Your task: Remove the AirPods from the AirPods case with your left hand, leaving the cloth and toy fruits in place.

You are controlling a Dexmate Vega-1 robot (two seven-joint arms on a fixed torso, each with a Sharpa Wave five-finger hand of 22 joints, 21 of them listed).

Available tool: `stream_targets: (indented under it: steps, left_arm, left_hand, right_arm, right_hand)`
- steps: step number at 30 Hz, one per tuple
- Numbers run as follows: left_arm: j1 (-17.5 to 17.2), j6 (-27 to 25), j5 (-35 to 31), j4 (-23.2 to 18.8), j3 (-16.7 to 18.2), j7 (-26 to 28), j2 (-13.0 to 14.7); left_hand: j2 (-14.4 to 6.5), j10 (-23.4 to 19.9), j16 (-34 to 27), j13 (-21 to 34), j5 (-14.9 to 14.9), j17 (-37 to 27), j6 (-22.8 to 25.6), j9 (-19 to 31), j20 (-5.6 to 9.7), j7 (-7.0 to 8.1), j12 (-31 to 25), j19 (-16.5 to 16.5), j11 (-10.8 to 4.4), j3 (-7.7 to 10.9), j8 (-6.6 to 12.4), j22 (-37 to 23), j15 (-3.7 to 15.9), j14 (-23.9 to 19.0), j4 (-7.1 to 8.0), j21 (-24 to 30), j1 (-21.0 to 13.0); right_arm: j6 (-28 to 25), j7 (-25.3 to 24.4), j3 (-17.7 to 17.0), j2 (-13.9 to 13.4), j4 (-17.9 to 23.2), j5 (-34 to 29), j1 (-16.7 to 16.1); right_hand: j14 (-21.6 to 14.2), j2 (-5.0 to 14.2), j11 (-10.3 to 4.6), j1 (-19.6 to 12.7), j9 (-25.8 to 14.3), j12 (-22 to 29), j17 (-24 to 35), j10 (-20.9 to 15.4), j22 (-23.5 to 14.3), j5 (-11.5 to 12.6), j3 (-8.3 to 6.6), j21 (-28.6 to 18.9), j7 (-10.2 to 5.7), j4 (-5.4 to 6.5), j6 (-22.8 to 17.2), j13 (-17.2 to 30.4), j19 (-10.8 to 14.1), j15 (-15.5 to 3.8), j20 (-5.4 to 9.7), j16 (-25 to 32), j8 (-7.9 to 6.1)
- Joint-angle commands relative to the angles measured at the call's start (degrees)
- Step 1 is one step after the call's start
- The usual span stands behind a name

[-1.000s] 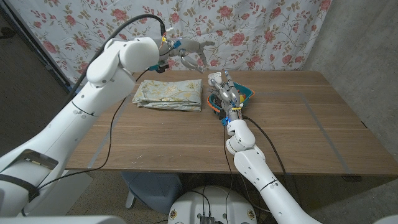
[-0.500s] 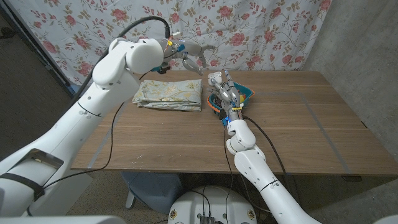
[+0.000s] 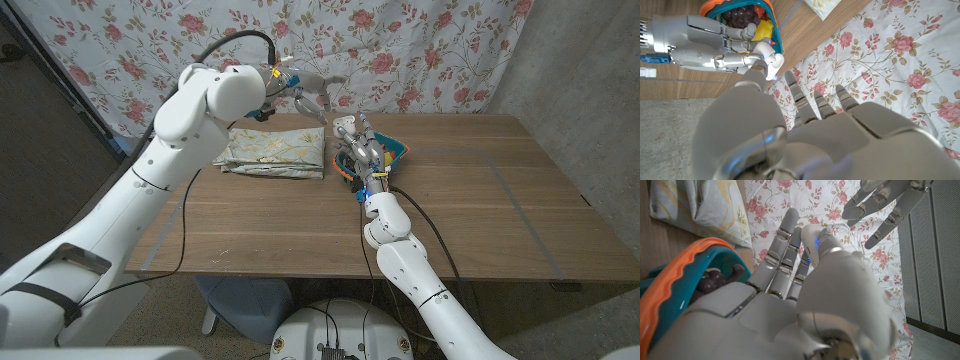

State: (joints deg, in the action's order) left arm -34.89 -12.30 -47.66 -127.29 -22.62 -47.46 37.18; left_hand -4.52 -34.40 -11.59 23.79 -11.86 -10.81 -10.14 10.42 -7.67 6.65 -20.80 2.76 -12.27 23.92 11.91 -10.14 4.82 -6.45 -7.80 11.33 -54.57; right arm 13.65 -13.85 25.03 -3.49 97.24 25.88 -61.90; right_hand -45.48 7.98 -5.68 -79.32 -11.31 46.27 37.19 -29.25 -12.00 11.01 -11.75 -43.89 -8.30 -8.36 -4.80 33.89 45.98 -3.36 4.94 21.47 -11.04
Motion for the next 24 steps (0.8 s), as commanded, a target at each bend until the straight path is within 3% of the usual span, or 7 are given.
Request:
stream_targets:
  steps: [1,24]
  left_arm:
    - [-0.9,0.8,-1.9,0.4,0.5,-1.0,-1.5]
    - [-0.6,1.7,-2.0,1.1,0.7,-3.3,-2.8]
  left_hand:
    - [0.1,-0.6,-0.4,-0.1,0.2,-0.1,-3.7,0.1,0.01,-0.48,0.3,0.3,-0.08,-0.05,0.49,-0.1,-0.1,-0.5,0.21,0.2,0.7]
    - [-0.3,1.1,-0.2,-1.0,0.4,0.1,-3.1,0.1,0.06,-0.66,2.2,0.1,0.1,-0.51,0.16,-0.2,-0.36,0.1,-0.02,0.1,1.3]
  right_arm:
    - [0.5,0.7,0.2,0.4,0.1,0.7,-0.3]
    - [-0.4,2.3,0.6,0.3,0.7,1.4,-0.2]
  right_hand:
    - [-2.2,0.09,-5.06,-0.6,-0.2,0.1,0.2,-5.5,0.0,0.3,0.21,-0.3,0.15,-0.18,0.0,-0.1,-0.8,-10.18,7.22,-0.2,-0.34]
    - [-2.3,0.03,-5.05,-0.7,-0.2,0.0,0.3,-5.4,0.1,0.4,0.37,-1.0,0.1,-0.19,0.0,-0.1,-1.1,-10.19,7.2,-0.4,-0.35]
